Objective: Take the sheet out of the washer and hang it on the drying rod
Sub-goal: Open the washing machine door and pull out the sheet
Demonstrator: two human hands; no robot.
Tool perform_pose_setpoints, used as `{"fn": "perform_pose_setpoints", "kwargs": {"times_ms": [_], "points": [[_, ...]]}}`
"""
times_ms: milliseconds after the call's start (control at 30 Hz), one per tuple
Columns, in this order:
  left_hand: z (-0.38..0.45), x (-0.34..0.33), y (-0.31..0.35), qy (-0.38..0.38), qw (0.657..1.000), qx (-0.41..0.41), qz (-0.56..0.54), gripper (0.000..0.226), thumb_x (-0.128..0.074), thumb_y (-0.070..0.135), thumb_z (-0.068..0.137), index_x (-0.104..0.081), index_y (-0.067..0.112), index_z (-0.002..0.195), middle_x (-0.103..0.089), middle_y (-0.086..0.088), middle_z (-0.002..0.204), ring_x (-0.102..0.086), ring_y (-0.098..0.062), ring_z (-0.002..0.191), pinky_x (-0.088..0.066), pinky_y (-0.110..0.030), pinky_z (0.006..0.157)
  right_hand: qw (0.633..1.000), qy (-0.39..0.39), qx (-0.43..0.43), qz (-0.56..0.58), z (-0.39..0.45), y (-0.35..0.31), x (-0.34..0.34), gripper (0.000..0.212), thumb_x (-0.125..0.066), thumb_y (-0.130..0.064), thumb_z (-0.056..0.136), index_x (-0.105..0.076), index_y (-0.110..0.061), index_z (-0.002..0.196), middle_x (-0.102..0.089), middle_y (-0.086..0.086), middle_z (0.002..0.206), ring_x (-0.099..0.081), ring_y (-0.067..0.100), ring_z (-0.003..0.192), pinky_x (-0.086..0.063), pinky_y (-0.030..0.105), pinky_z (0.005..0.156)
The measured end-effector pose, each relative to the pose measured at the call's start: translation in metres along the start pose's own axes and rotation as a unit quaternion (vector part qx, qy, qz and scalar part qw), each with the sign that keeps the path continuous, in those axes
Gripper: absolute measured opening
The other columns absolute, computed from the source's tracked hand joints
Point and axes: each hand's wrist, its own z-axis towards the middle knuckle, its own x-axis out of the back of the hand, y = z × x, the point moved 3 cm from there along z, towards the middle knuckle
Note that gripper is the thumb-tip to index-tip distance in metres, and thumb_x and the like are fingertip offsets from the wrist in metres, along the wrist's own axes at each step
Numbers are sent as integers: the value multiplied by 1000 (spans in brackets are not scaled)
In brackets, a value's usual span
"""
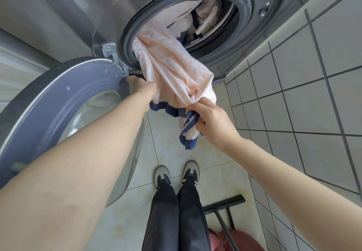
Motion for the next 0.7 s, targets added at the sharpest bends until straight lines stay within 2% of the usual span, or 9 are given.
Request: {"fn": "perform_pose_setpoints", "kwargs": {"times_ms": [100,167,233,300,367,467,567,633,700], "points": [[-15,-9,6,11,996,-80,-40,51,-45,1,87,-26,13,133,-46,-4,115,-50,-22,98,-46,-35,89,995,3,67,-68,-6,-4,-2,30,-46,-9,73,-64,-18,95,-54,-3,94,-44,19,79,-47,33,57],[-30,-19,8,-38,991,-89,-96,57,-54,21,91,-22,18,138,-46,-5,125,-51,-24,106,-45,-42,98,988,-1,104,-112,-11,-6,-5,29,-62,-2,72,-64,-18,96,-54,-3,94,-47,20,82,-49,37,55],[-48,-28,11,-103,987,-42,-117,92,-65,61,74,-13,33,144,-43,-7,140,-51,-28,118,-45,-53,100,978,-22,143,-154,-17,-10,-9,39,-74,1,63,-64,-19,96,-54,-3,91,-49,20,81,-48,36,51],[-58,-34,13,-134,988,-29,-67,122,-75,72,56,-1,39,147,-40,-8,146,-52,-29,120,-46,-52,100,964,-48,183,-185,-23,-17,-13,48,-83,-5,51,-65,-18,94,-55,-3,89,-50,21,77,-42,29,51],[-62,-40,9,-122,992,-32,15,130,-83,61,59,10,39,147,-39,-11,147,-55,-30,117,-48,-50,99,949,-64,220,-216,-29,-21,-17,51,-87,-13,45,-66,-18,92,-55,-2,87,-49,21,73,-30,23,57],[-65,-43,2,-78,991,-20,108,107,-69,37,84,18,45,146,-41,-14,145,-56,-29,114,-47,-42,93,943,-76,242,-216,-36,-22,-21,50,-85,-10,51,-66,-16,96,-57,-1,89,-48,21,74,-39,27,58],[-64,-36,-5,-84,987,-92,106,94,-59,8,89,3,43,150,-38,-5,149,-52,-19,110,-42,-32,88,950,-68,235,-196,-43,-17,-17,51,-76,5,59,-66,-15,106,-59,1,92,-52,24,76,-49,35,57],[-63,-26,-10,-107,982,-128,87,89,-58,4,84,-13,44,149,-42,-1,147,-51,-20,120,-47,-36,96,945,-74,240,-208,-50,-15,-14,63,-69,11,61,-62,-15,118,-57,1,92,-54,25,79,-50,36,56],[-61,-17,-14,-110,981,-140,79,82,-59,5,81,-26,42,147,-46,0,142,-50,-23,124,-48,-41,100,956,-95,210,-182,-57,-16,-10,76,-64,9,69,-49,-21,137,-56,0,100,-55,23,86,-49,33,57]]}}
